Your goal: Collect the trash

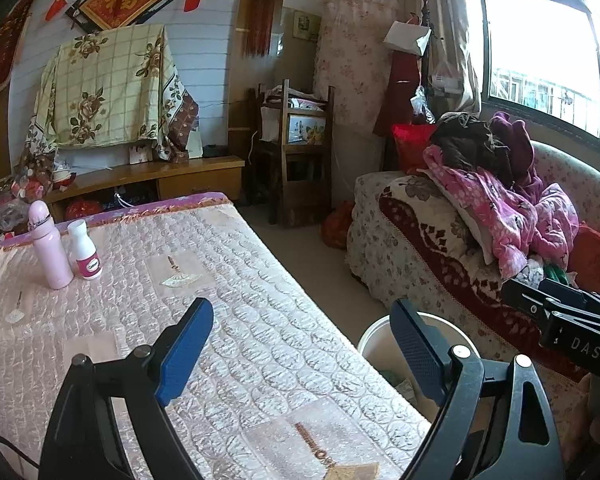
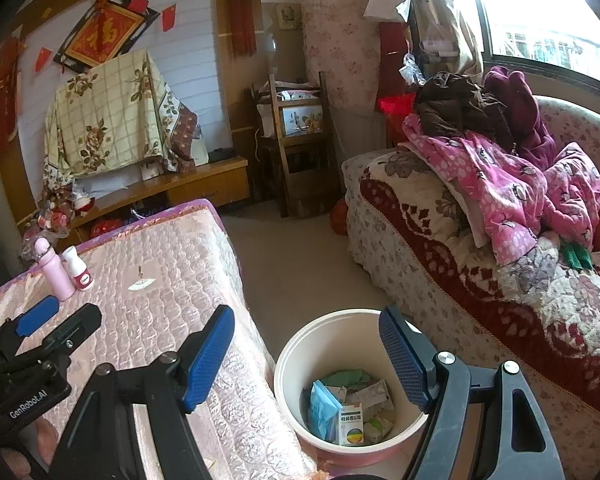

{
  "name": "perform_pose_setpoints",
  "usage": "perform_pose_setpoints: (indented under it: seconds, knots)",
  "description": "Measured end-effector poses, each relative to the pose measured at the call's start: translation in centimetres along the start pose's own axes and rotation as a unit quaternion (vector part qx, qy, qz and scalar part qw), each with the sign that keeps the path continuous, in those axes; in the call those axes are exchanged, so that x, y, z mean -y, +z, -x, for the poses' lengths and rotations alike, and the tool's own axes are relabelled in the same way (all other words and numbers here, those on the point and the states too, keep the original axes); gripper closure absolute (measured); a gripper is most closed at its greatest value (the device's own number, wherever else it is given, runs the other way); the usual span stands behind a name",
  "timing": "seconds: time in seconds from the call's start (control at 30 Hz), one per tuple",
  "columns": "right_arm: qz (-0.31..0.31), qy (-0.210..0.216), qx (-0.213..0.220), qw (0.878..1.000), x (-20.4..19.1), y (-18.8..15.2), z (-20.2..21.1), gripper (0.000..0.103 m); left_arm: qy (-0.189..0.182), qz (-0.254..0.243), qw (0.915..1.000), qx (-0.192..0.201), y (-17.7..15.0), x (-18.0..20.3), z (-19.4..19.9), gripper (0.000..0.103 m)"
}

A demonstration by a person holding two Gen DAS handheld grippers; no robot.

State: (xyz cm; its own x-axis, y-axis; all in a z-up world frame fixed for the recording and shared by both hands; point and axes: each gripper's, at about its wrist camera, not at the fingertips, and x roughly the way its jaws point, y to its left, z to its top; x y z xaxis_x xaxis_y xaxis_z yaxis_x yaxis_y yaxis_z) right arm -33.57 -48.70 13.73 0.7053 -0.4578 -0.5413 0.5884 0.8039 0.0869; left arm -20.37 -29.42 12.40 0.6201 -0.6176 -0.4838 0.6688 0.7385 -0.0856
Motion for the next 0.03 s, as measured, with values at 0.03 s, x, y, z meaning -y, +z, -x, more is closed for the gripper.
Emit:
perform_pose_setpoints:
  seconds: [0.03]
  knots:
    - [0.002, 0.002, -0.003, 1.0, -0.24, -0.06, -0.2, 0.025, 0.002, 0.002, 1.0, -0.004, -0.07, -0.36, -0.05, 0.013]
